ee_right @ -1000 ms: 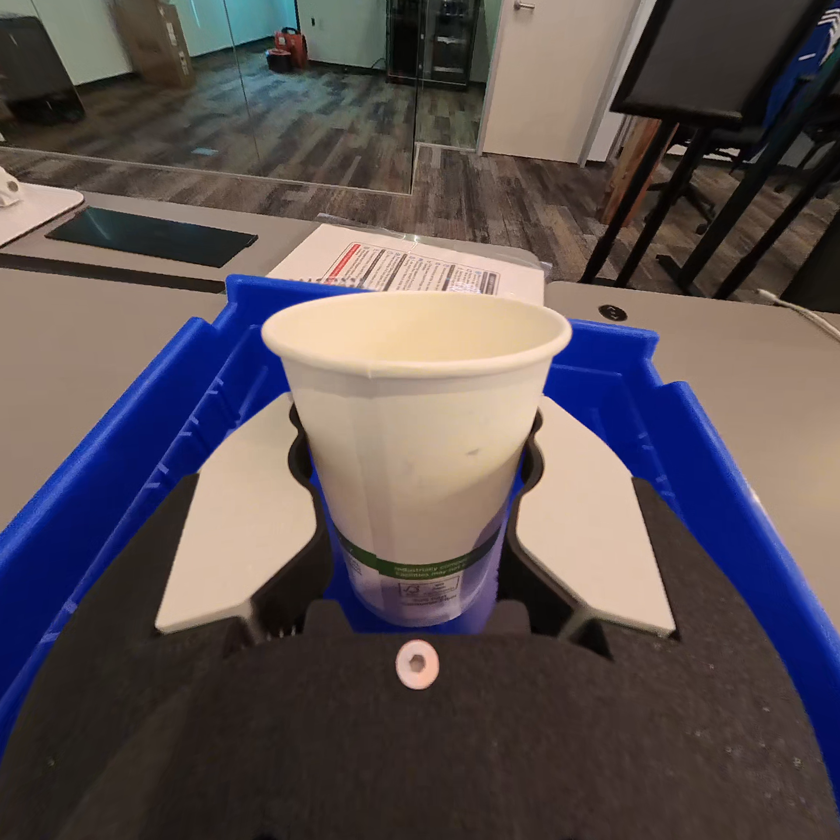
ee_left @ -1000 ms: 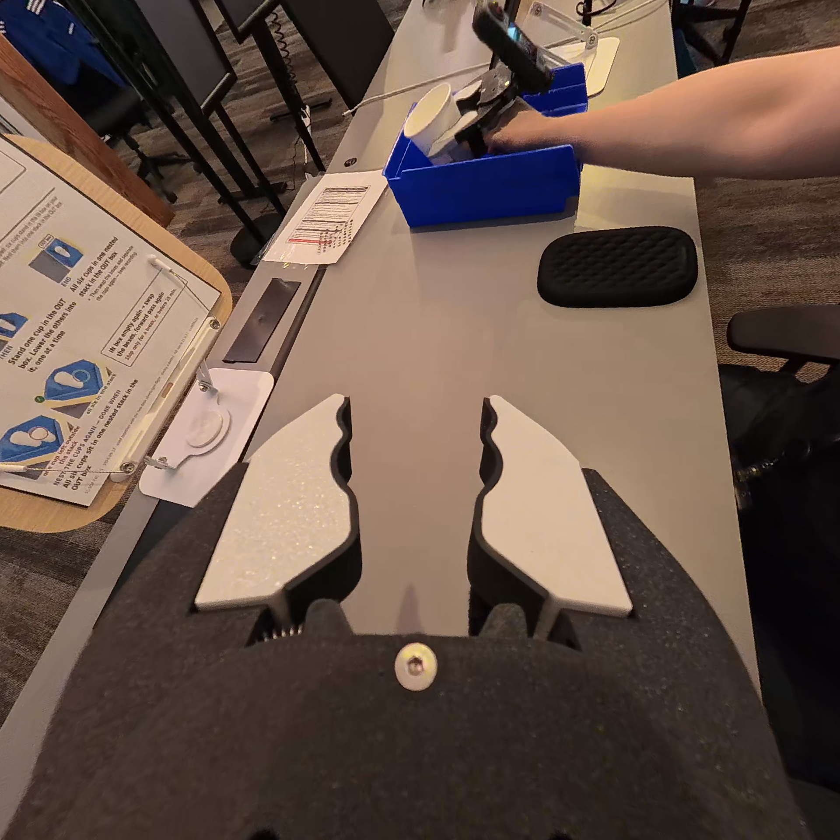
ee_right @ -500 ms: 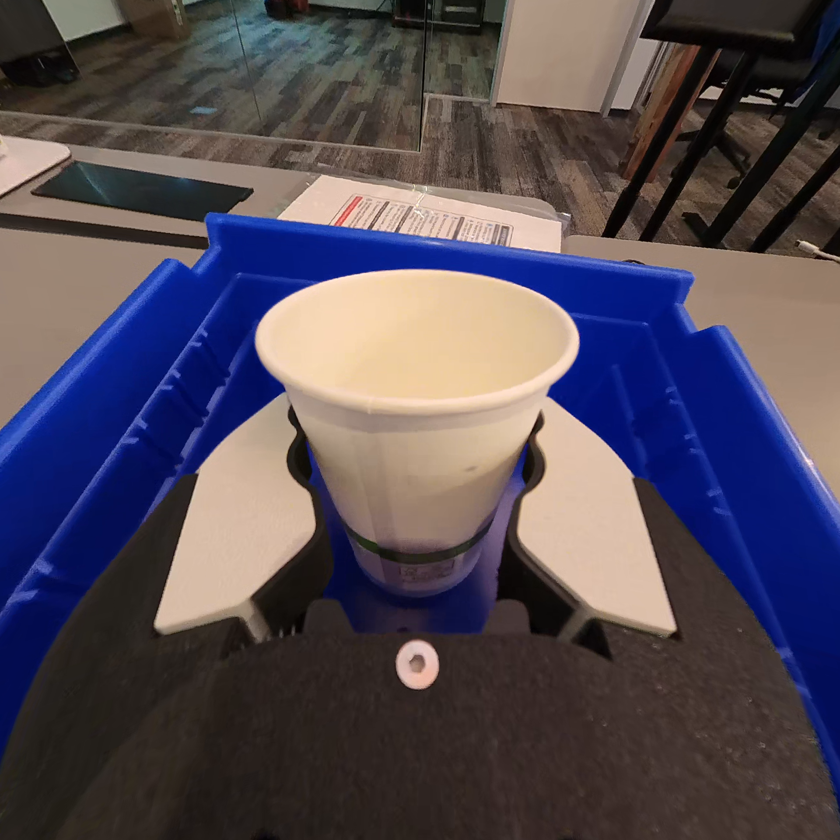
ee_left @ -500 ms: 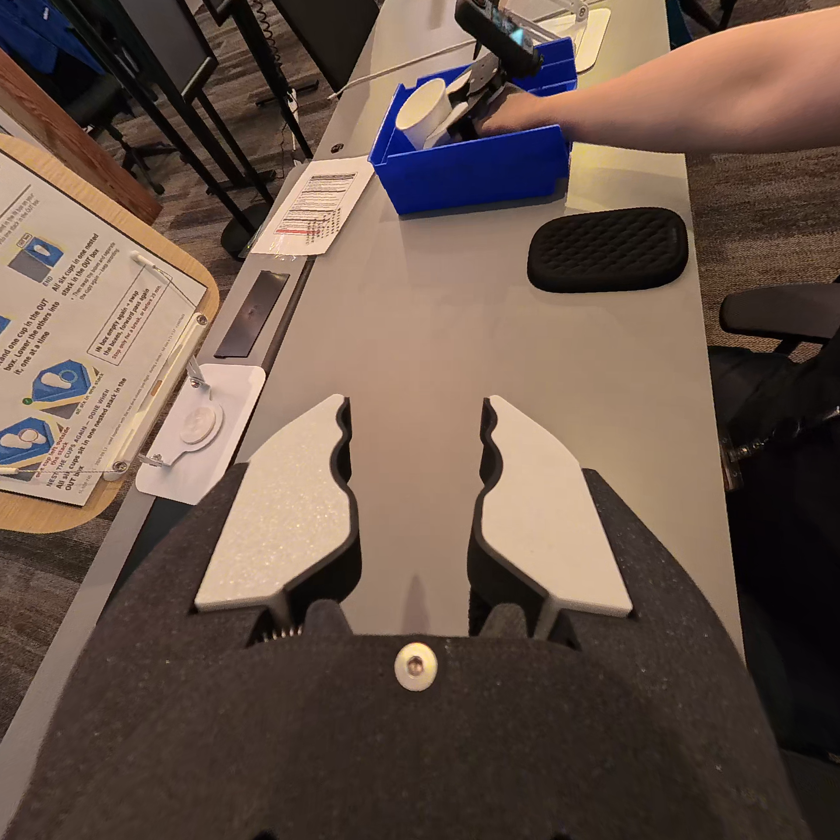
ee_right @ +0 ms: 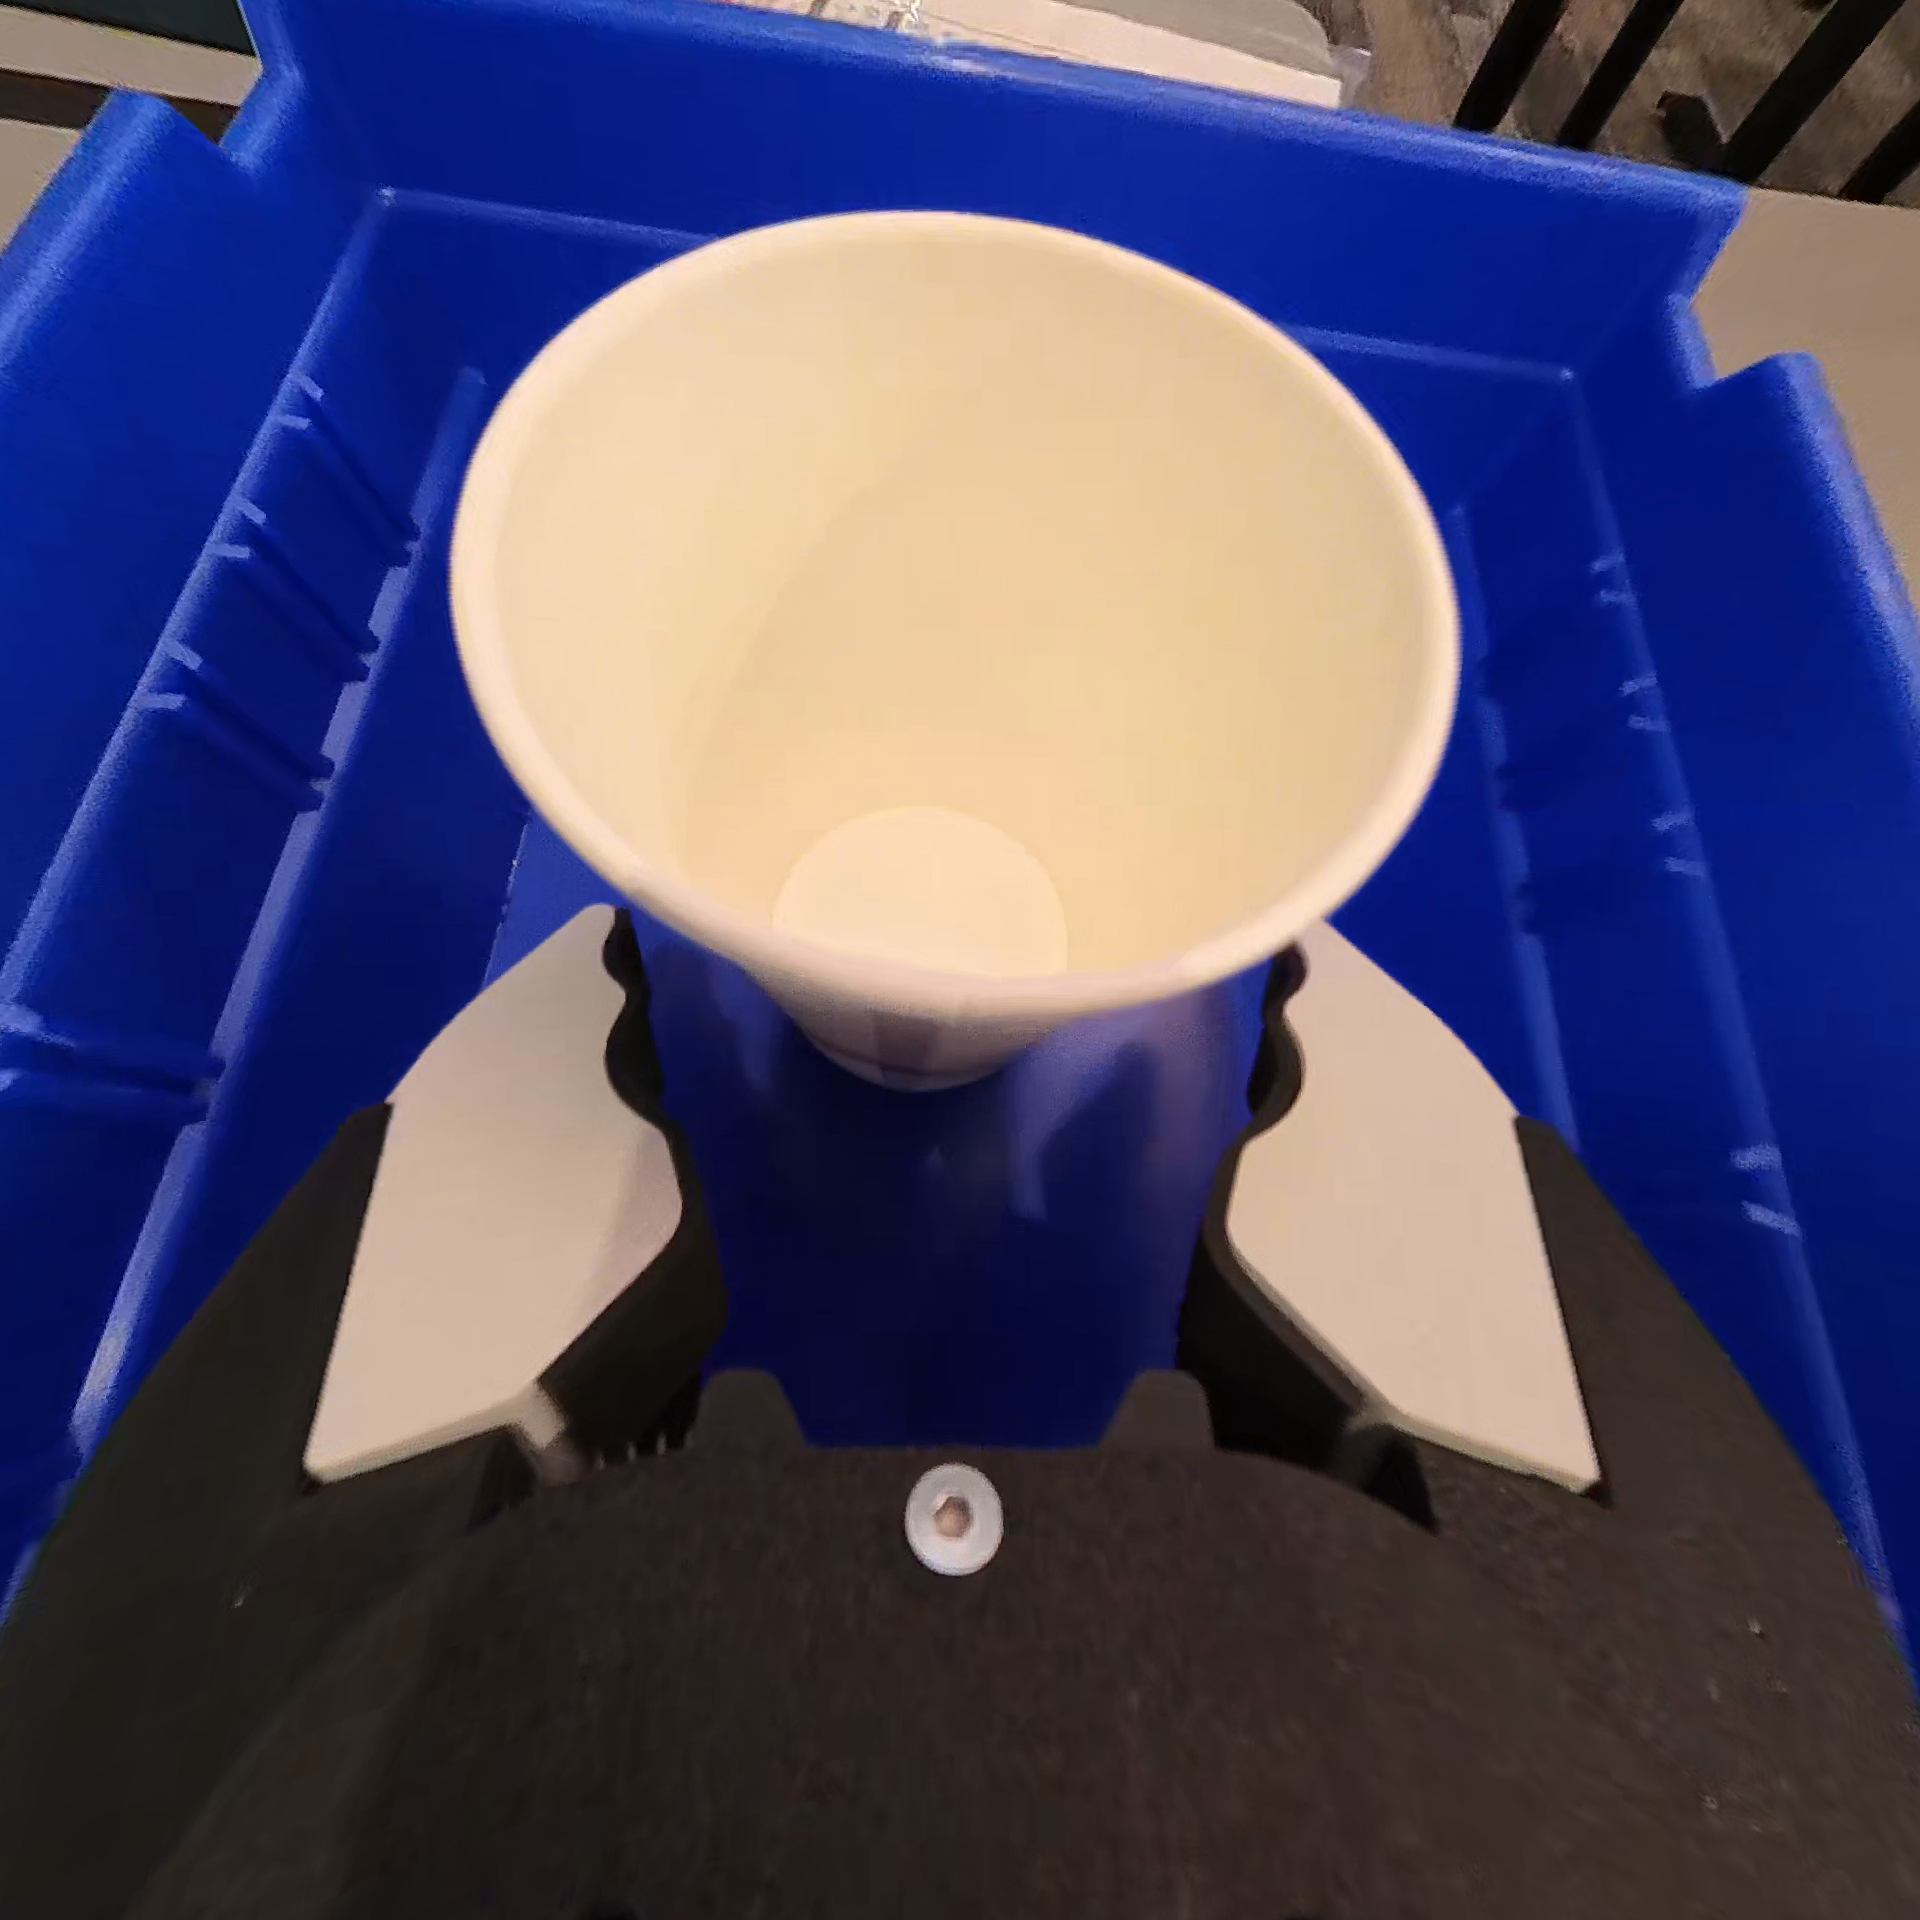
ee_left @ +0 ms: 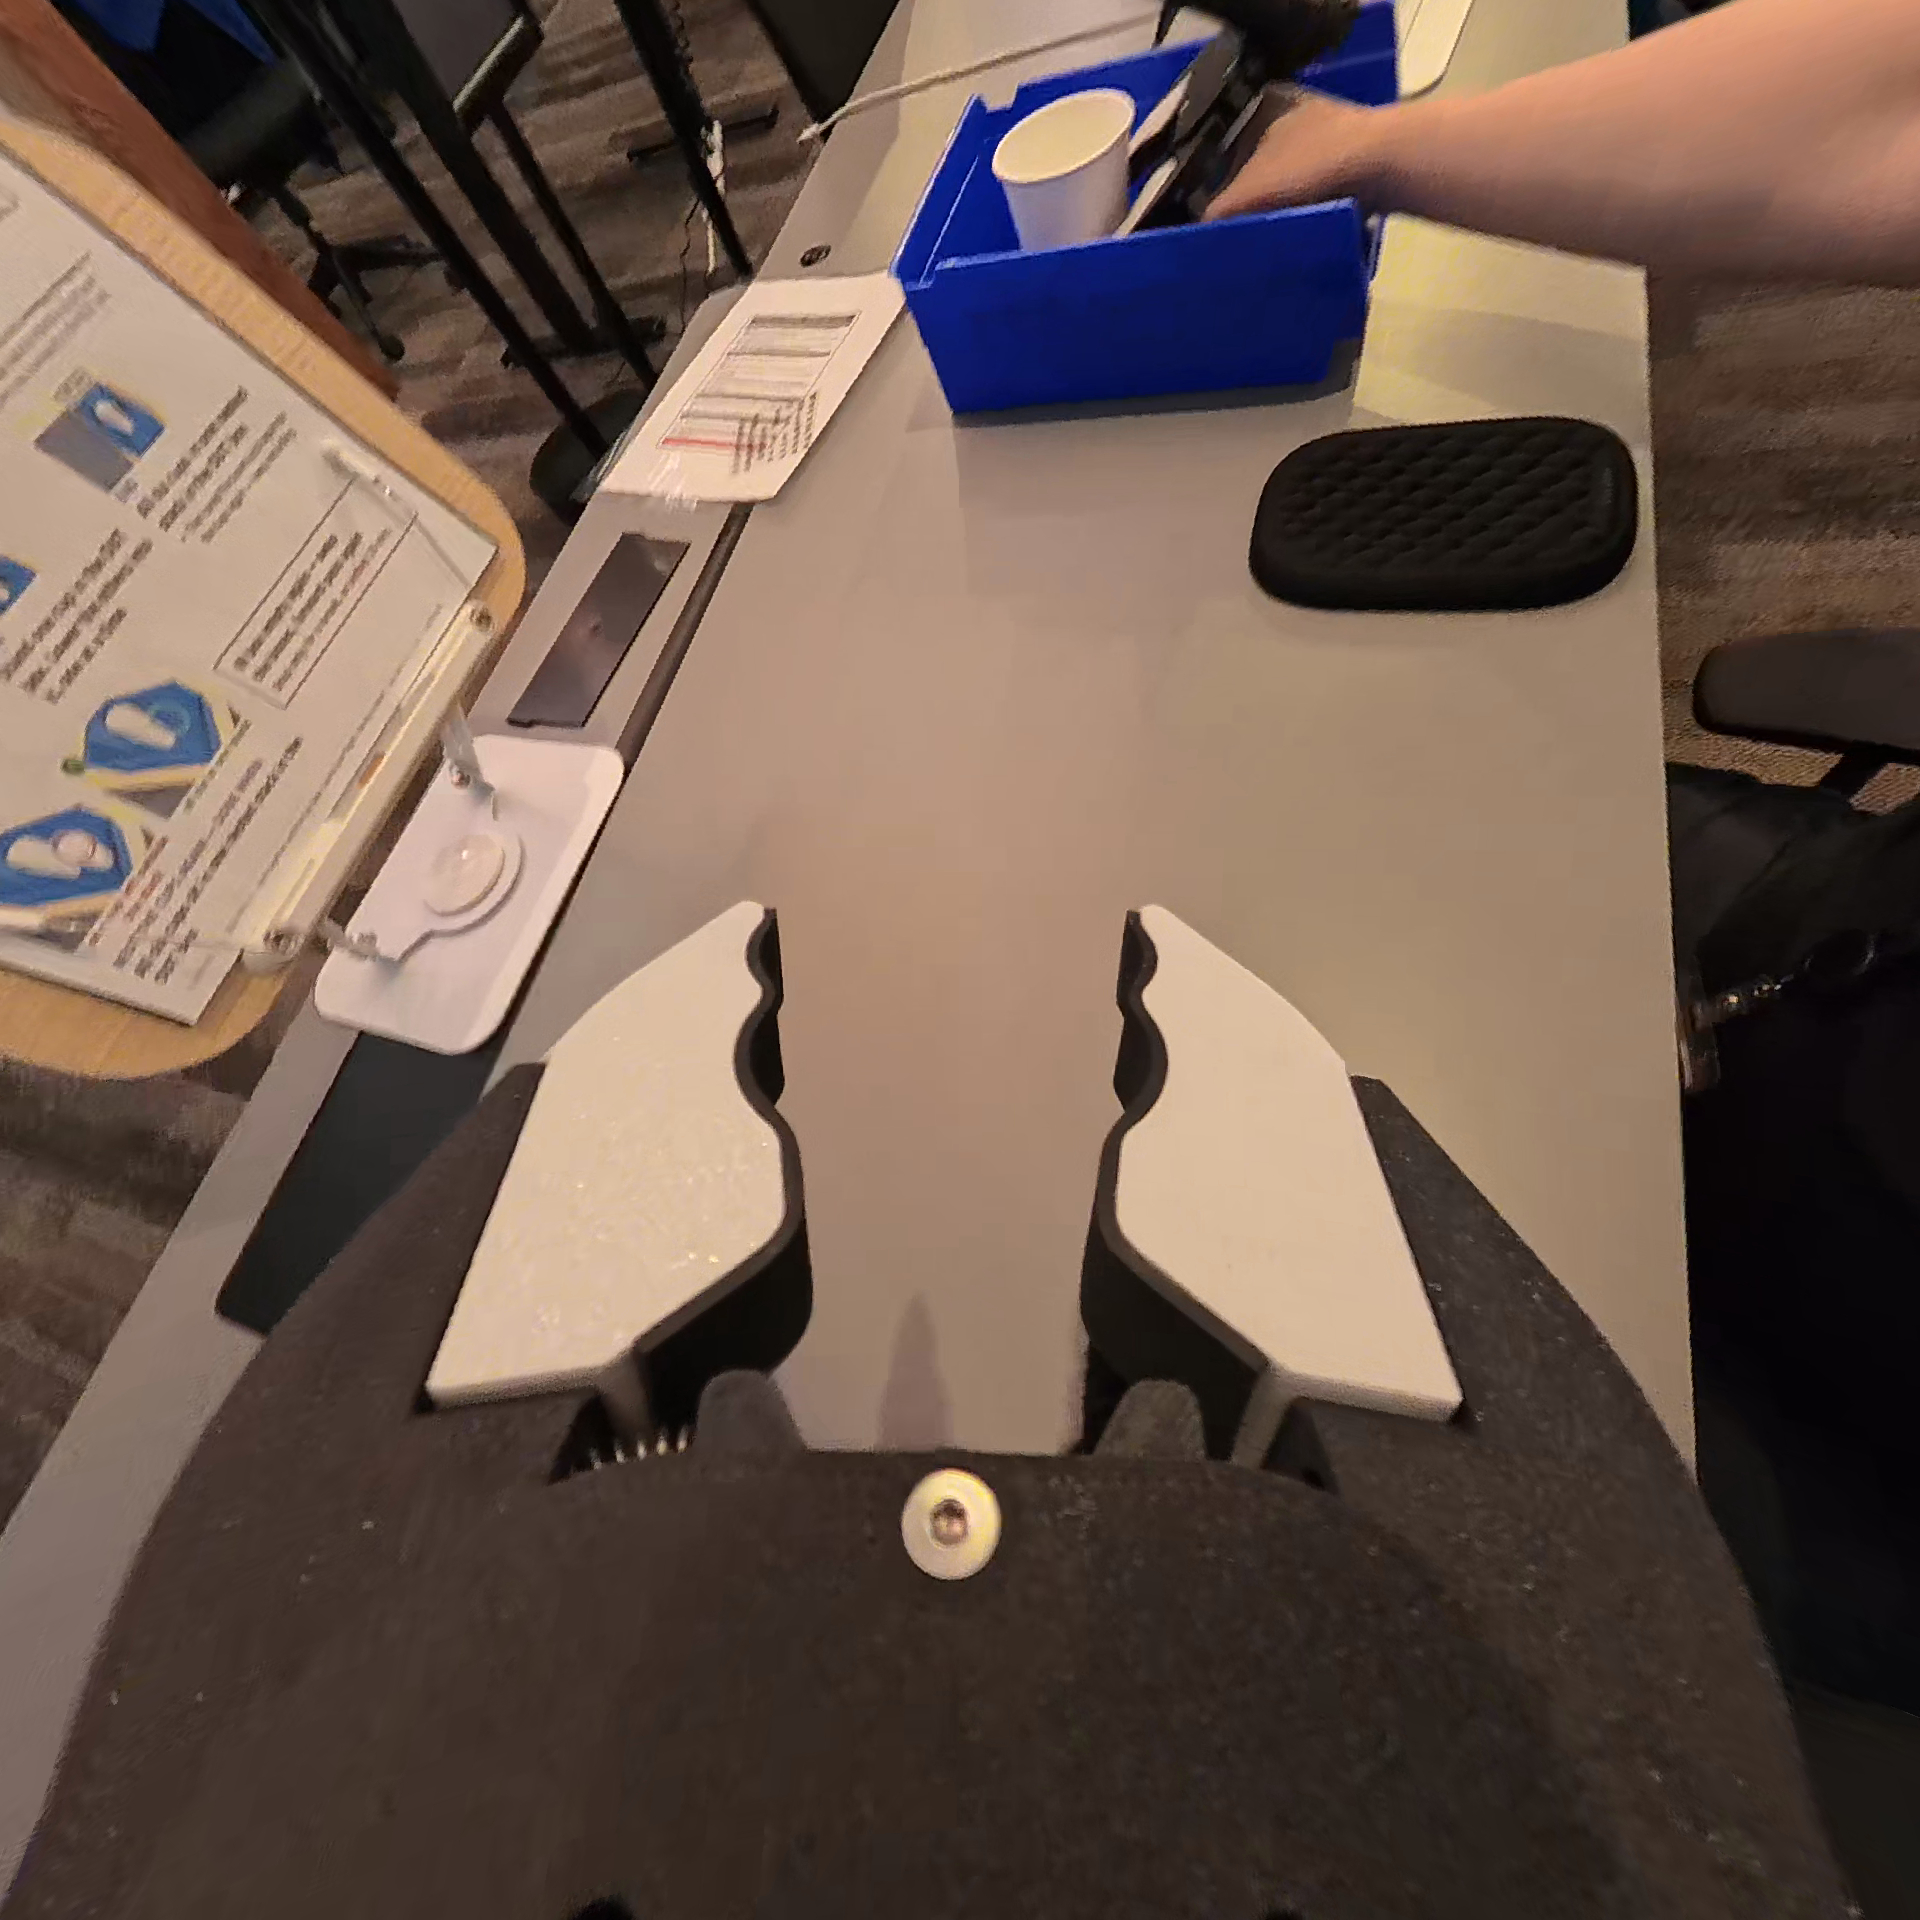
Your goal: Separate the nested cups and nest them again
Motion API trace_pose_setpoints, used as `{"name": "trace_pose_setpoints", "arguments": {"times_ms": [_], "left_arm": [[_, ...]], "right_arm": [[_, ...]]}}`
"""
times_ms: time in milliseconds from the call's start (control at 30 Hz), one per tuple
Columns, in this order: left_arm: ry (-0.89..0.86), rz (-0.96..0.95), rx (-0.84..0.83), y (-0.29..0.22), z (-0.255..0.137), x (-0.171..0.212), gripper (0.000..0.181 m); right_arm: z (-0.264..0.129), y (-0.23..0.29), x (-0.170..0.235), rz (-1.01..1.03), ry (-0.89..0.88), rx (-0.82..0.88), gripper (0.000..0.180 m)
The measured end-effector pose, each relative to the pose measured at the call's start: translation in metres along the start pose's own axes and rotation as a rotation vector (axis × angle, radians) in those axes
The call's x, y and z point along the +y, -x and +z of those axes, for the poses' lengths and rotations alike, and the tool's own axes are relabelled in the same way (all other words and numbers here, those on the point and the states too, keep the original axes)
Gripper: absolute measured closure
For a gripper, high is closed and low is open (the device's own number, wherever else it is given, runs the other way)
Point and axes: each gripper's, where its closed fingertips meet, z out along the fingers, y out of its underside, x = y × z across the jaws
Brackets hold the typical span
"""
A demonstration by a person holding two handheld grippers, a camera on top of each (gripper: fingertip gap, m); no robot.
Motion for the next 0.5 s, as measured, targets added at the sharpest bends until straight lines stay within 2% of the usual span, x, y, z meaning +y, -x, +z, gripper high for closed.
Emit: {"name": "trace_pose_setpoints", "arguments": {"times_ms": [167,333,500], "left_arm": [[0.167,-0.058,-0.113,0.028,-0.038,0.061,0.119],[0.424,-0.198,-0.26,0.066,-0.096,0.148,0.118],[0.65,-0.332,-0.36,0.083,-0.146,0.228,0.123]], "right_arm": [[-0.034,-0.004,-0.008,-0.021,0.0,0.006,0.067],[-0.076,-0.006,-0.021,-0.095,0.014,0.016,0.064],[-0.116,0.005,-0.06,-0.166,-0.107,0.026,0.063]]}}
